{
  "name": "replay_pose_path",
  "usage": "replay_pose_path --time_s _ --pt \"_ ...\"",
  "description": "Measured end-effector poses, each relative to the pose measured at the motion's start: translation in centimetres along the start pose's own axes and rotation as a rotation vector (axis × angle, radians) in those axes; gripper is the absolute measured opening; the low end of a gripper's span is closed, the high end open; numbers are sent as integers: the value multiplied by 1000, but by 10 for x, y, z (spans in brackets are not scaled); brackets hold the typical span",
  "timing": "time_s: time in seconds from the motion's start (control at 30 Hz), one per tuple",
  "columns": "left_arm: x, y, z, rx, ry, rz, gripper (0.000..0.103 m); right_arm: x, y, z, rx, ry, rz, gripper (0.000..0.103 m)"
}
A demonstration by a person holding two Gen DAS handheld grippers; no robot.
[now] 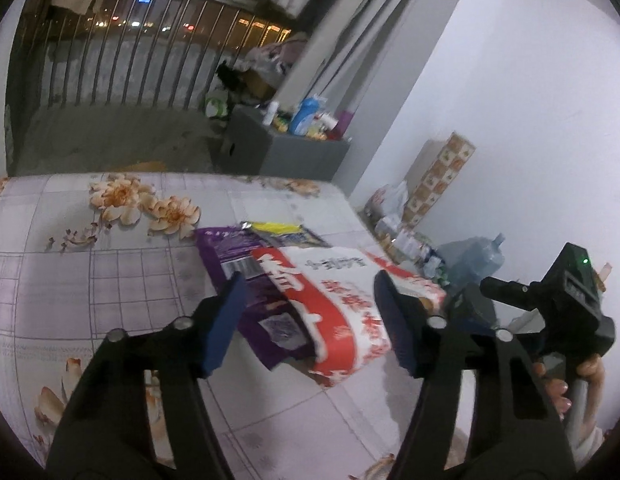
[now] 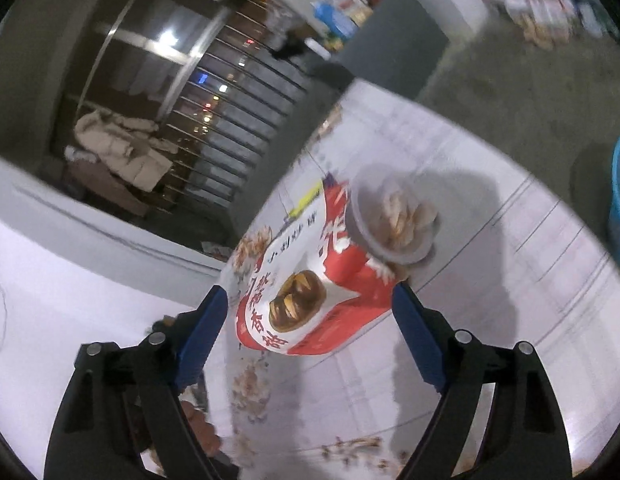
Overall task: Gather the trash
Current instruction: 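Grasp the red-and-white snack bag with the right gripper and lift it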
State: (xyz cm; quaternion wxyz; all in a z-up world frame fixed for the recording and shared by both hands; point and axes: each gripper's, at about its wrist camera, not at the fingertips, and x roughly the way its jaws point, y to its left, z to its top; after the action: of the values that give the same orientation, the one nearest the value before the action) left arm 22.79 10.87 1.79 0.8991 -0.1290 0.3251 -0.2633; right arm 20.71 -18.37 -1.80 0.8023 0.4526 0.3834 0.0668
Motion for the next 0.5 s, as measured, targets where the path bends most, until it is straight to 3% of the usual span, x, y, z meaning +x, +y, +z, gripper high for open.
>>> replay_pose_path --time_s 0.17,0.23,0.5 --pt "22 9 -3 1 77 19 41 32 4 -3 83 34 -24 82" --pt "25 10 -7 5 99 9 40 41 4 -3 99 41 -33 82" --pt "24 5 -22 19 138 -56 35 55 -10 -2 182 85 -33 58"
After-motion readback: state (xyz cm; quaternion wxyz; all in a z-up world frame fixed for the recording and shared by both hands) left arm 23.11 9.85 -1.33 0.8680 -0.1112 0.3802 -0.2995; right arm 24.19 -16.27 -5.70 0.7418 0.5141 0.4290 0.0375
